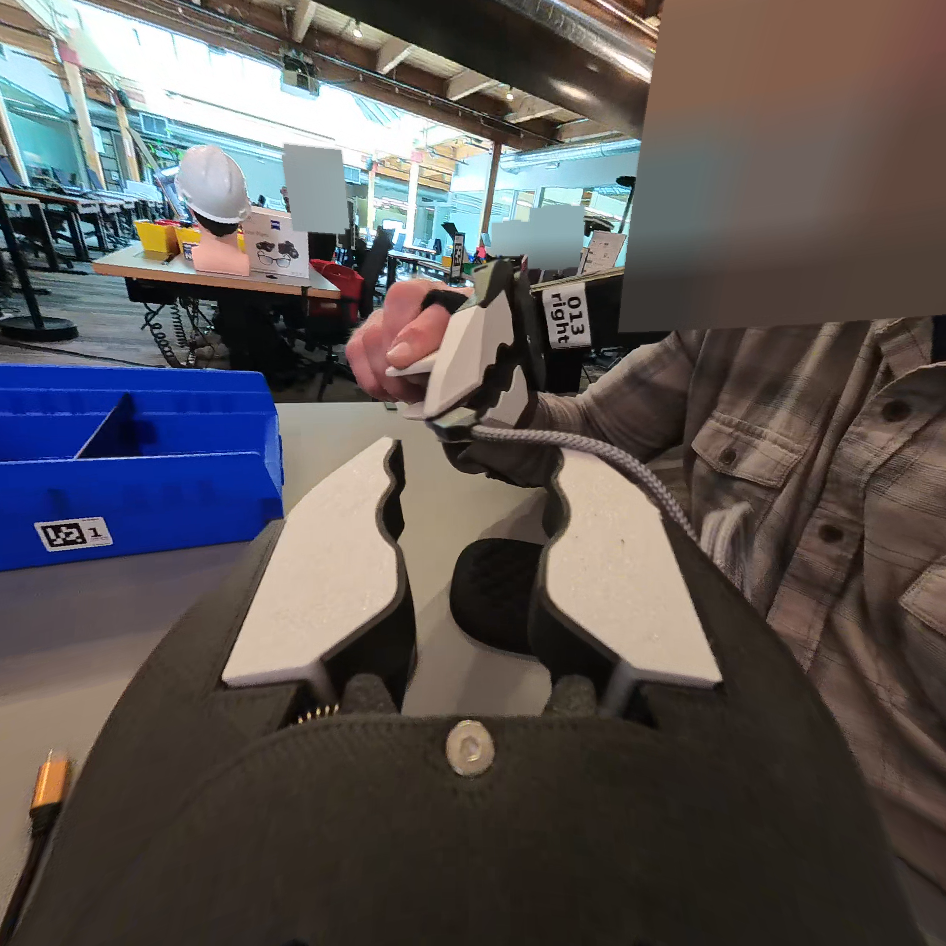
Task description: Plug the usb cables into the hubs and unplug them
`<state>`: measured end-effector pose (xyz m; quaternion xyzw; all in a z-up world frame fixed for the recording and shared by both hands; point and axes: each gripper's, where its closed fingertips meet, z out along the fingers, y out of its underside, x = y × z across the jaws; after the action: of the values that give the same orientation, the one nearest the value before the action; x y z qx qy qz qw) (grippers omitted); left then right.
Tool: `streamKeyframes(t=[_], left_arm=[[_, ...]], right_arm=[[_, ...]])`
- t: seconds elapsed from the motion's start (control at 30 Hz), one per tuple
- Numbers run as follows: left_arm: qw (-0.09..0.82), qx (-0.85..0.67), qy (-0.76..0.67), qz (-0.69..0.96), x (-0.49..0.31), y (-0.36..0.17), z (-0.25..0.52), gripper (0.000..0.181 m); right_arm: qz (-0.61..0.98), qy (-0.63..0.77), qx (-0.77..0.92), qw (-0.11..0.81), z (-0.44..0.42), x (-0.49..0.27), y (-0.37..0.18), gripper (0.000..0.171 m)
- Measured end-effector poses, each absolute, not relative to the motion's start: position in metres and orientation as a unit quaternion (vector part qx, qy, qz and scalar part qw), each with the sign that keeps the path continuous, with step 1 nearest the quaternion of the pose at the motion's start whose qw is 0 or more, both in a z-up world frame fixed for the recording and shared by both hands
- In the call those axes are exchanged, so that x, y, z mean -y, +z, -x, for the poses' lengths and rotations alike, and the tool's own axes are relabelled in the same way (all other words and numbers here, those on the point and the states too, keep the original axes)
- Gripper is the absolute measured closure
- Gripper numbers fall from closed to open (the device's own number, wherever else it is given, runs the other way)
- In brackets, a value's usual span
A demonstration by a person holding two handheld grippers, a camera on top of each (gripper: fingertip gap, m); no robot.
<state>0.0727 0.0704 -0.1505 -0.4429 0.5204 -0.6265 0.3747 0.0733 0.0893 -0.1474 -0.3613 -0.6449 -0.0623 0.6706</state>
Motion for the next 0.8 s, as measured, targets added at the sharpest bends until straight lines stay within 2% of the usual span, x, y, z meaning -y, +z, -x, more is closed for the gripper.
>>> streamKeyframes(t=[0.07,0.23,0.33,0.43,0.53,0.6,0.67,0.8], left_arm=[[0.392,-0.523,-0.601,0.460,-0.074,-0.154,-0.080,0.126],[0.441,-0.501,-0.533,0.521,-0.111,-0.168,-0.075,0.149],[0.469,-0.462,-0.527,0.537,-0.134,-0.165,-0.065,0.151],[0.480,-0.444,-0.561,0.507,-0.132,-0.148,-0.053,0.142],[0.491,-0.492,-0.535,0.481,-0.111,-0.136,-0.055,0.127],[0.500,-0.524,-0.489,0.485,-0.104,-0.140,-0.064,0.125],[0.508,-0.538,-0.441,0.508,-0.108,-0.149,-0.073,0.132],[0.476,-0.535,-0.441,0.541,-0.109,-0.162,-0.082,0.148]], right_arm=[[0.371,-0.073,0.632,0.676,-0.079,-0.096,-0.145,0.169],[0.381,-0.108,0.626,0.672,-0.090,-0.102,-0.143,0.169],[0.380,-0.106,0.635,0.664,-0.087,-0.102,-0.147,0.169],[0.382,-0.109,0.636,0.662,-0.087,-0.106,-0.149,0.169],[0.378,-0.116,0.640,0.659,-0.085,-0.108,-0.151,0.169],[0.371,-0.132,0.645,0.655,-0.082,-0.110,-0.154,0.169],[0.363,-0.148,0.648,0.653,-0.080,-0.111,-0.156,0.169],[0.349,-0.165,0.644,0.661,-0.077,-0.109,-0.154,0.169]])
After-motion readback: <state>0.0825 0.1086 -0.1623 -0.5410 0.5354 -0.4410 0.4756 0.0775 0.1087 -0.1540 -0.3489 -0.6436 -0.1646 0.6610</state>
